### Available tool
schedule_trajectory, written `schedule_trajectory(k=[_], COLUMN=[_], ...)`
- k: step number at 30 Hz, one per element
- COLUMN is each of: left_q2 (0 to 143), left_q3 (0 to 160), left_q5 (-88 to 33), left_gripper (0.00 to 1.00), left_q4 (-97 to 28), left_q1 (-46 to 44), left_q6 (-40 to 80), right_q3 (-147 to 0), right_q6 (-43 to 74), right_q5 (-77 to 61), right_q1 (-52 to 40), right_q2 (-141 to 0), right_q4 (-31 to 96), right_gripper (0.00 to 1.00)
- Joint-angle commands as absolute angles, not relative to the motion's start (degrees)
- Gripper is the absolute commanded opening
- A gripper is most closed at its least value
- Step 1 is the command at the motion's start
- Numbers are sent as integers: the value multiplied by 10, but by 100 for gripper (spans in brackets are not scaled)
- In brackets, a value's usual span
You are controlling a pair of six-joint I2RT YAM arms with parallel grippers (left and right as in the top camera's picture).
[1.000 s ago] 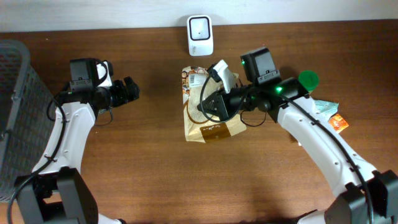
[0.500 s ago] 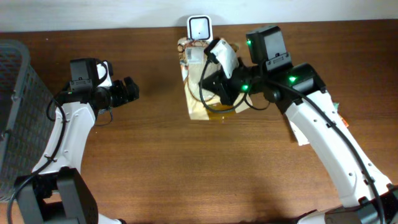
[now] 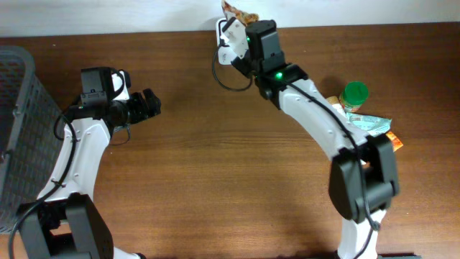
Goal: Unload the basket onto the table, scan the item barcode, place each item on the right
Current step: 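Hold the snack bag barcode under the white scanner with the right gripper, then carry the snack bag right and drop it onto the other items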
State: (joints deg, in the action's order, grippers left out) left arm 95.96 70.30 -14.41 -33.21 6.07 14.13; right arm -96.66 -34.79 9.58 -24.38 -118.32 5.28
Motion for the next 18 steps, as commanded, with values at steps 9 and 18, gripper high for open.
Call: schedule_trajectory(k=[9,18], left_q2=[959,959], left_q3=[703,703], left_q5=[-141,-141], left_gripper=[99,99], left_q4=[-331,-331], left_q1=[62,62], left_q6=[136,136], right_q3=[-986,-986], right_q6=[-725,-890], right_q5=[304,263], right_q1=[-247,-224], right_q2=[-1338,-1385], right_q4=[-288,-335], right_gripper=[4,4])
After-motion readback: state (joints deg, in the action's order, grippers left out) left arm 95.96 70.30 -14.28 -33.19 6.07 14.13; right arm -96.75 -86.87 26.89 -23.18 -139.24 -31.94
